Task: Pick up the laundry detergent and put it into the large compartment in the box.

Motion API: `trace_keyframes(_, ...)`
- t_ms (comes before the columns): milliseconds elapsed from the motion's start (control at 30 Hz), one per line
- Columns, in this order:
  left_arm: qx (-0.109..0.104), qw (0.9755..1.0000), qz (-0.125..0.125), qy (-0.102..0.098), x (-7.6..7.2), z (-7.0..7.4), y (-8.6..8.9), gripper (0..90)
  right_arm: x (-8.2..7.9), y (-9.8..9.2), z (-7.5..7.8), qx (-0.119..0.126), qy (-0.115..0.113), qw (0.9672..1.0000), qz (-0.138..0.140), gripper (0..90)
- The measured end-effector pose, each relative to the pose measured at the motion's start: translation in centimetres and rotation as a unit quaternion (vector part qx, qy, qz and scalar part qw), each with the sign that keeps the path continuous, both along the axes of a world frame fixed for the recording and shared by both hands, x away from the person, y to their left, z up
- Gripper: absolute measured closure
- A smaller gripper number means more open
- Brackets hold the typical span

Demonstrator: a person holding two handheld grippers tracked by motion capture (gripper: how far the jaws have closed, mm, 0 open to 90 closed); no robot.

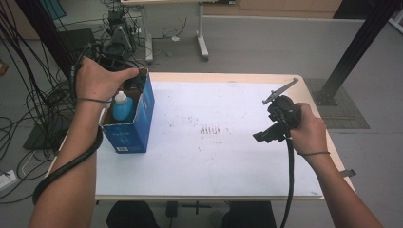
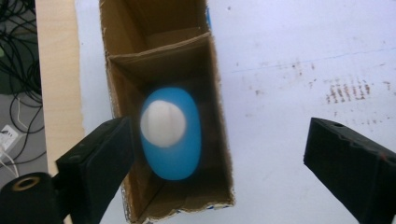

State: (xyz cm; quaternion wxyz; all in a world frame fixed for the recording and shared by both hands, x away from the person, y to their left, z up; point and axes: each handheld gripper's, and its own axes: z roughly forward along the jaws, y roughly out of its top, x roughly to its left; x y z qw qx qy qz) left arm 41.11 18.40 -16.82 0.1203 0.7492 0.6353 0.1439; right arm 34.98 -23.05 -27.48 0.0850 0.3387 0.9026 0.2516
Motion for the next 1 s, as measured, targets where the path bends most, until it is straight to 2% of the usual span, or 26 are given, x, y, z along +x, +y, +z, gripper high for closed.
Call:
trace_keyframes(267, 0.000, 0.9995, -0.030, -0.012, -0.9, 1.2, -1.9, 6.7, 0.1, 0.0, -0.1, 0.000, 0.000, 1.0000, 0.000, 5.4)
trace_keyframes(433, 0.003, 0.9985, -0.054, -0.010, -1.3, 1.6, -3.4, 6.3, 0.0, 0.0, -0.1, 0.002, 0.003, 1.0000, -0.006, 5.4)
trace_keyframes(500, -0.005, 0.9978, -0.065, -0.011, -1.4, 1.8, -4.1, 6.0, 0.0, -0.1, -0.2, 0.003, 0.001, 1.0000, -0.006, 5.4)
trace_keyframes(733, -0.006, 0.9936, -0.112, 0.010, -2.1, 1.7, -6.5, 5.1, -0.2, -0.1, -0.1, 0.002, 0.002, 0.9999, -0.011, 5.4)
trace_keyframes(867, -0.007, 0.9897, -0.140, 0.027, -2.4, 1.3, -7.7, 4.9, -0.3, 0.0, -0.1, 0.001, 0.003, 0.9999, -0.011, 5.4)
trace_keyframes(1000, -0.005, 0.9874, -0.154, 0.034, -2.6, 0.7, -8.8, 4.9, -0.3, 0.0, -0.1, 0.000, 0.003, 1.0000, -0.009, 5.3)
